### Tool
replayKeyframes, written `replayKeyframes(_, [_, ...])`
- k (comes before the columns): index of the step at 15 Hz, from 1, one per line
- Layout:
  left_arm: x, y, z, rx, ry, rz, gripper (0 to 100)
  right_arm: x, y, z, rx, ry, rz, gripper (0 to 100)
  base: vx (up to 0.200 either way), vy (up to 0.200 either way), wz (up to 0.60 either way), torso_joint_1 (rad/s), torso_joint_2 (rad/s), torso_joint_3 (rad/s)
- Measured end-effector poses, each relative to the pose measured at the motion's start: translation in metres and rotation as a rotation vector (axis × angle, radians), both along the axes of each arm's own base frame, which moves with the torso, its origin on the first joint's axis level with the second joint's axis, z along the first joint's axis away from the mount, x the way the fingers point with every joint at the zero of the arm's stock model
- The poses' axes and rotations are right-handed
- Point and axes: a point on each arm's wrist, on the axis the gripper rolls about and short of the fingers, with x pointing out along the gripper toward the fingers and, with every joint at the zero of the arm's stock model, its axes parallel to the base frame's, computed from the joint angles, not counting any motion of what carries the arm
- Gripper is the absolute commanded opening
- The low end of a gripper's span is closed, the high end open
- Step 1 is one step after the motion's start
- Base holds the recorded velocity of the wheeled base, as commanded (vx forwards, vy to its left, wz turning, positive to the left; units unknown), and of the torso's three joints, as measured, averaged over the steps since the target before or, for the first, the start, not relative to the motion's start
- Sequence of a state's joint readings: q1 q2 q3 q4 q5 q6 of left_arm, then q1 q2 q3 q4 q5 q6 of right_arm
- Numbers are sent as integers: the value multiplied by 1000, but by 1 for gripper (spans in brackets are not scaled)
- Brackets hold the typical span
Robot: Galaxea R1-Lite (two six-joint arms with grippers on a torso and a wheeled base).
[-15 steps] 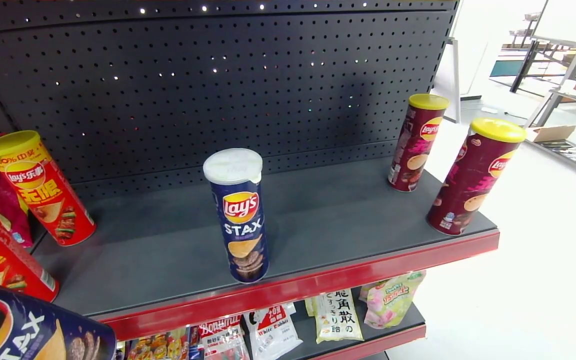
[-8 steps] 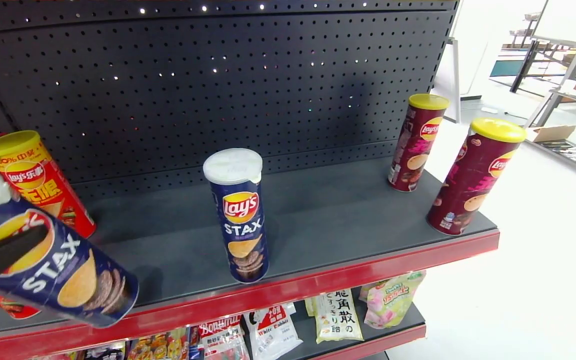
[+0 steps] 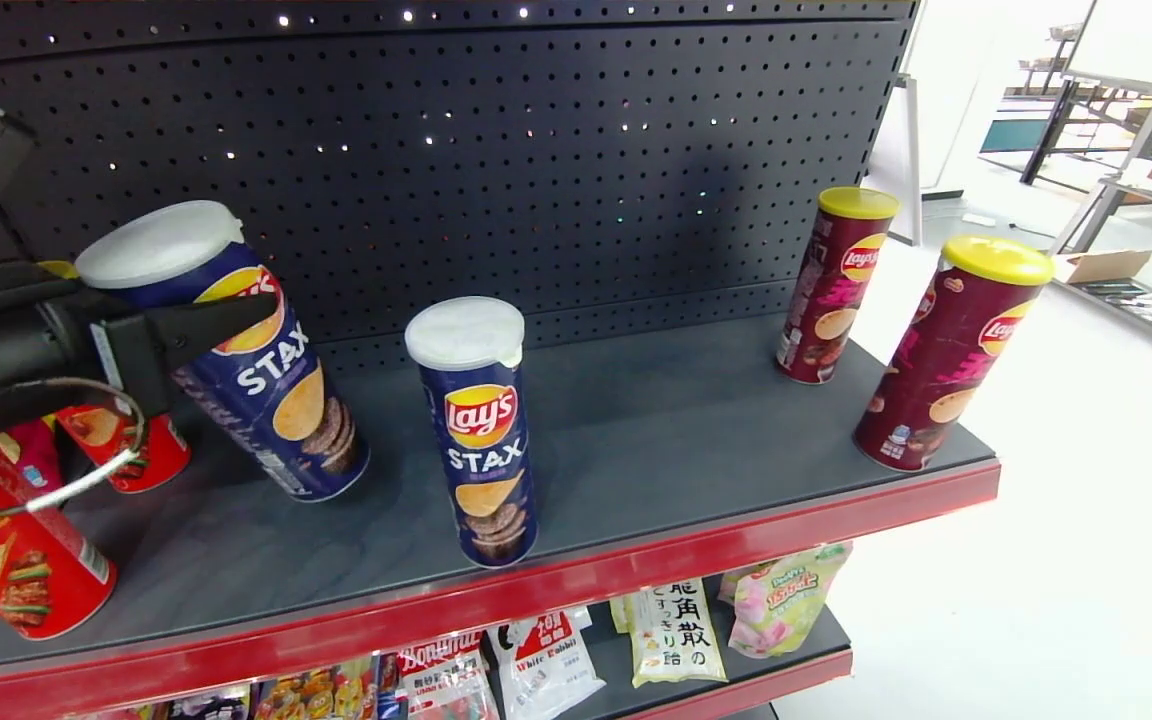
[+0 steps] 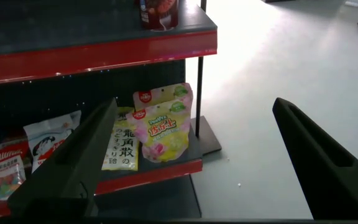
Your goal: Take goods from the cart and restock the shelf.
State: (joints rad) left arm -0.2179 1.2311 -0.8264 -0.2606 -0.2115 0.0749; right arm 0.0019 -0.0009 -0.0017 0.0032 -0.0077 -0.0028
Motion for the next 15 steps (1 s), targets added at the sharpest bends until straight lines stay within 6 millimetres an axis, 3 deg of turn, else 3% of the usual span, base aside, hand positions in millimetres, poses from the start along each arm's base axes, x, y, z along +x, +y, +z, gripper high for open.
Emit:
replayKeyframes(7, [49, -24, 11, -7, 17, -129, 0, 0, 0, 0, 0, 0, 0, 100, 0, 0, 0, 0, 0, 0])
replayKeyframes(11, [77, -17, 1, -25, 60, -275, 0, 0, 0, 0, 0, 0, 0, 100, 0, 0, 0, 0, 0, 0])
replayKeyframes(15, [117, -13, 11, -33, 21, -300, 0, 0, 0, 0, 0, 0, 0, 100, 0, 0, 0, 0, 0, 0])
